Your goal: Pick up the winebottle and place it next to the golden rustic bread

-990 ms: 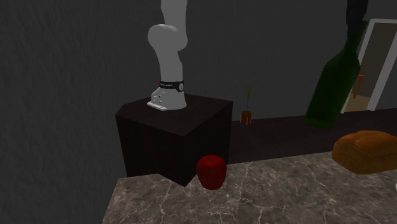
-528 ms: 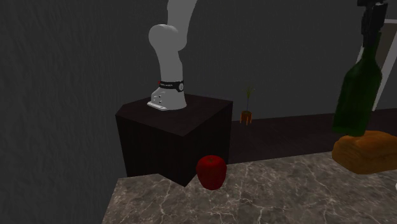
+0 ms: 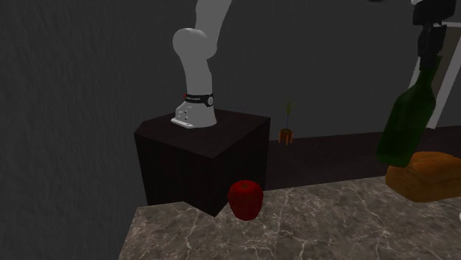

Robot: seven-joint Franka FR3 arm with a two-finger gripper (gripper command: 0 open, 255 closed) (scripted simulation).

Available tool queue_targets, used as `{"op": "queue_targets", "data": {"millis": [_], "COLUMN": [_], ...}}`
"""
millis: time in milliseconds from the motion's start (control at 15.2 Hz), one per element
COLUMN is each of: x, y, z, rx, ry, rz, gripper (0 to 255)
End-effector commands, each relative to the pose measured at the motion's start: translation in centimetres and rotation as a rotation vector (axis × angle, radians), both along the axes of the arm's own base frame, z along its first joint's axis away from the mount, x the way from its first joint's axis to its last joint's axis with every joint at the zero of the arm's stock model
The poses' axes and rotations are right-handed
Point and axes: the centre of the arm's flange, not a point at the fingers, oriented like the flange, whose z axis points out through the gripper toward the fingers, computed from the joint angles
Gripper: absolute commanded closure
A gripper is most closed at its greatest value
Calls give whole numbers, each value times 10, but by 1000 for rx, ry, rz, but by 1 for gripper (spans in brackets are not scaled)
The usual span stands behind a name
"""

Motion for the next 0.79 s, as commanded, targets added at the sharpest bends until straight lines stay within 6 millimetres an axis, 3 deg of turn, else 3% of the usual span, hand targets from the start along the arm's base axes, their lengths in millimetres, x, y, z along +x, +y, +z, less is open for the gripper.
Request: {"op": "queue_targets", "data": {"millis": [0, 726], "x": [0, 0], "y": [1, 0], "z": [-10, -68], "rx": [0, 0], "ry": [-1, -1], "rz": [0, 0], "gripper": [255, 255]}}
